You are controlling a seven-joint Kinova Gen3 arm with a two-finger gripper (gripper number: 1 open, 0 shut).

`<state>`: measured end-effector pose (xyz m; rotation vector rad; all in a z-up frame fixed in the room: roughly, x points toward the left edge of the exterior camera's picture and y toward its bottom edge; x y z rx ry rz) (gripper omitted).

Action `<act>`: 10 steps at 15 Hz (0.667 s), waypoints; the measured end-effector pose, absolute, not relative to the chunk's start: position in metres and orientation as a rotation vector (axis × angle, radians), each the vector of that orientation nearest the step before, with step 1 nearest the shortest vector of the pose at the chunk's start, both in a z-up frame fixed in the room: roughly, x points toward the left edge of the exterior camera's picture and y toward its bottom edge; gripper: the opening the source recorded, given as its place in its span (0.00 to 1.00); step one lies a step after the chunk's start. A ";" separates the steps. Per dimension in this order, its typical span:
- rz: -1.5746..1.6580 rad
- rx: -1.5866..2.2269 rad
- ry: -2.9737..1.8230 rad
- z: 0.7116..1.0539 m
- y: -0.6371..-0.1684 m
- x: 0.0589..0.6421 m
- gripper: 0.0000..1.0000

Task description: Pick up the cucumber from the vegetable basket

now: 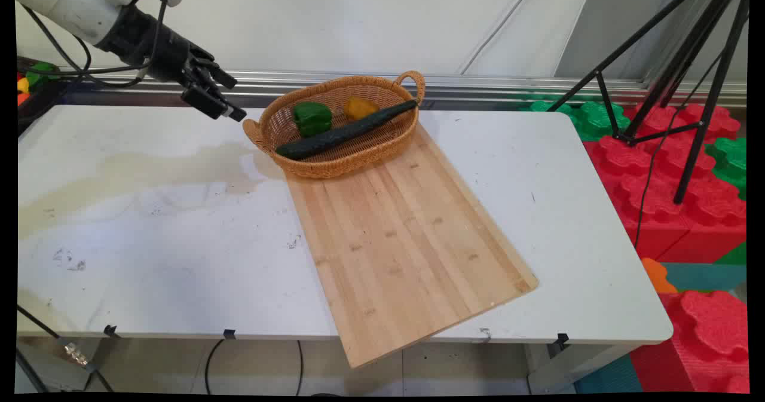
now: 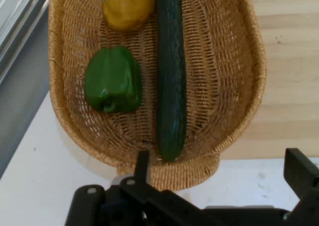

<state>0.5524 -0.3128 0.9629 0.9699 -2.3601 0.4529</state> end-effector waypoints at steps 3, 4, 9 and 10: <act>0.463 0.969 -2.347 0.963 -0.320 0.553 1.00; 0.465 0.967 -2.345 0.963 -0.322 0.552 1.00; 0.481 0.935 -2.328 0.959 -0.347 0.546 1.00; 0.482 0.925 -2.326 0.957 -0.353 0.544 1.00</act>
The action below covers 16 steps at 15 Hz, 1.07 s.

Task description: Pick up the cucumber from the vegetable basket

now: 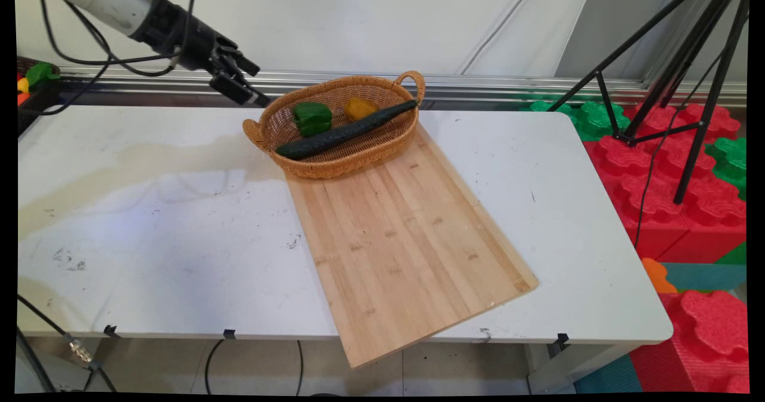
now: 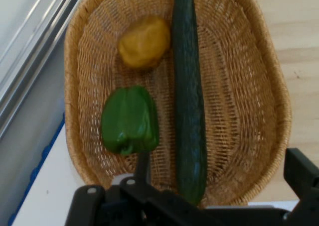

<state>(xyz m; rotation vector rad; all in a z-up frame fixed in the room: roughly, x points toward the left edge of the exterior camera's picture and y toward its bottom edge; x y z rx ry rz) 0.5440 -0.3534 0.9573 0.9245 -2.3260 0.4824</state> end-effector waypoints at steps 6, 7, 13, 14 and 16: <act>0.471 0.859 -2.342 0.936 -0.392 0.529 1.00; 0.467 0.851 -2.346 0.930 -0.400 0.524 1.00; 0.447 0.841 -2.358 0.893 -0.441 0.499 1.00; 0.442 0.841 -2.362 0.886 -0.447 0.495 1.00; 0.434 0.842 -2.370 0.876 -0.454 0.489 1.00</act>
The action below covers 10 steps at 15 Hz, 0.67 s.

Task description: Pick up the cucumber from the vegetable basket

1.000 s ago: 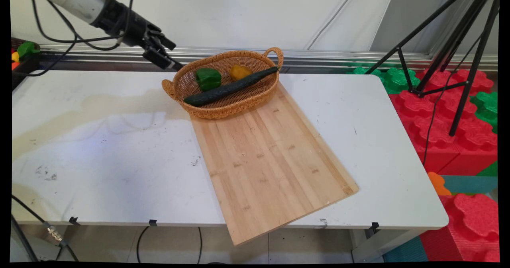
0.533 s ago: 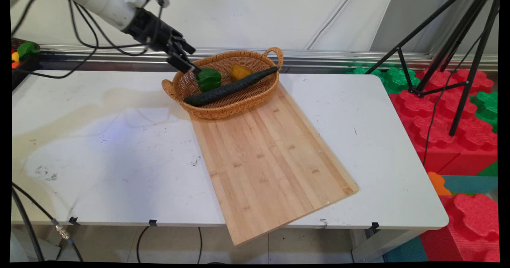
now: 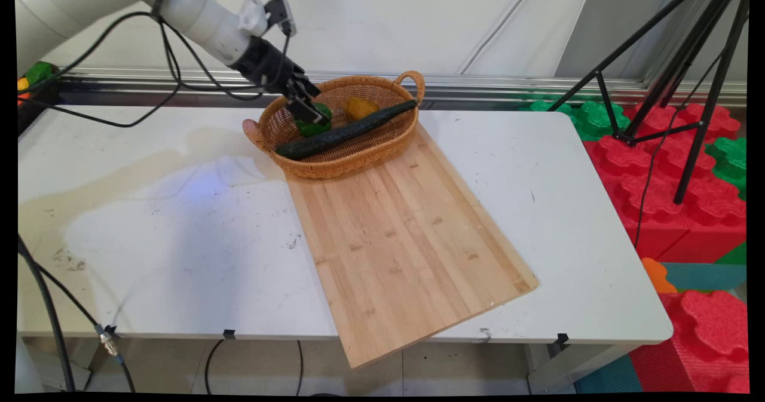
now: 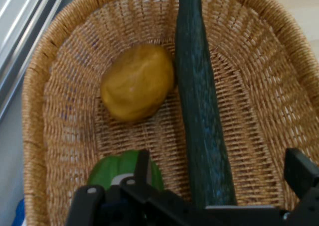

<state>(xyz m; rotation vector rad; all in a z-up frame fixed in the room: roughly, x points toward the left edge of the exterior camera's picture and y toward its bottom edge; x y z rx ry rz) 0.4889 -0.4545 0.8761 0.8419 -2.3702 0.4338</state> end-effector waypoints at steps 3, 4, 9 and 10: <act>0.415 0.851 -2.387 0.856 -0.467 0.478 1.00; 0.410 0.853 -2.391 0.852 -0.469 0.476 1.00; 0.384 0.861 -2.417 0.826 -0.481 0.464 1.00; 0.378 0.858 -2.421 0.822 -0.483 0.462 1.00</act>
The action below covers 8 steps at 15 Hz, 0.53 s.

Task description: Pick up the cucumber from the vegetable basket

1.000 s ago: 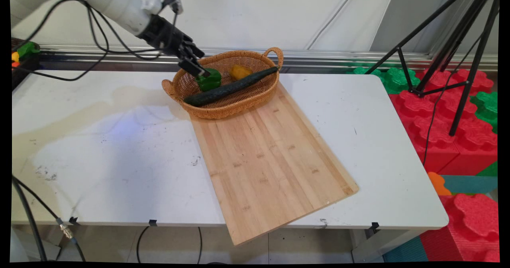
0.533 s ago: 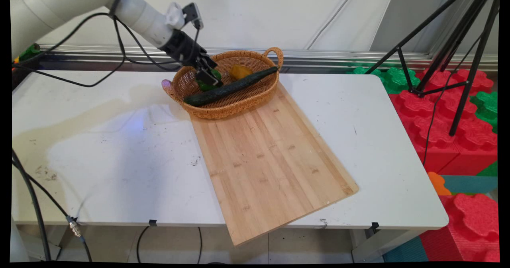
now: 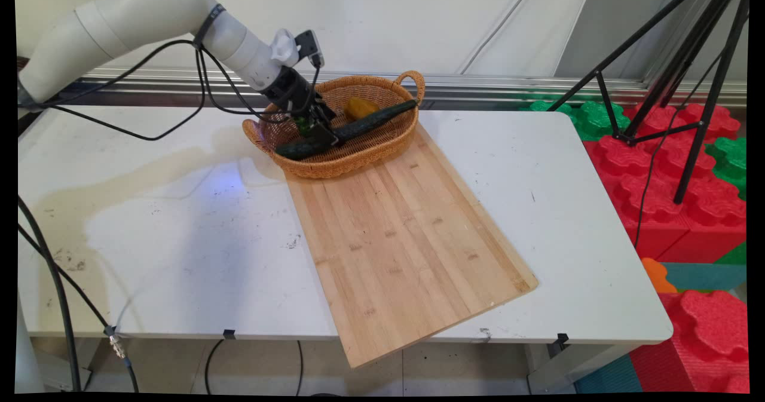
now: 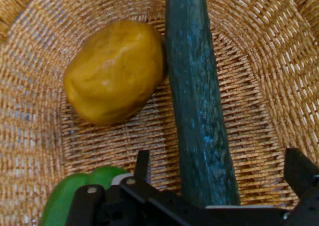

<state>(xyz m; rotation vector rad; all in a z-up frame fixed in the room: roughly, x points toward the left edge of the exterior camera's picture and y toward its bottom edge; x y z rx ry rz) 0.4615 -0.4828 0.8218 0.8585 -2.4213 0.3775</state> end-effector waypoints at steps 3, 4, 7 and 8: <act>0.368 0.852 -2.427 0.814 -0.487 0.456 1.00; 0.367 0.848 -2.429 0.812 -0.488 0.455 1.00; 0.365 0.841 -2.434 0.808 -0.491 0.452 1.00; 0.366 0.840 -2.433 0.806 -0.491 0.451 0.00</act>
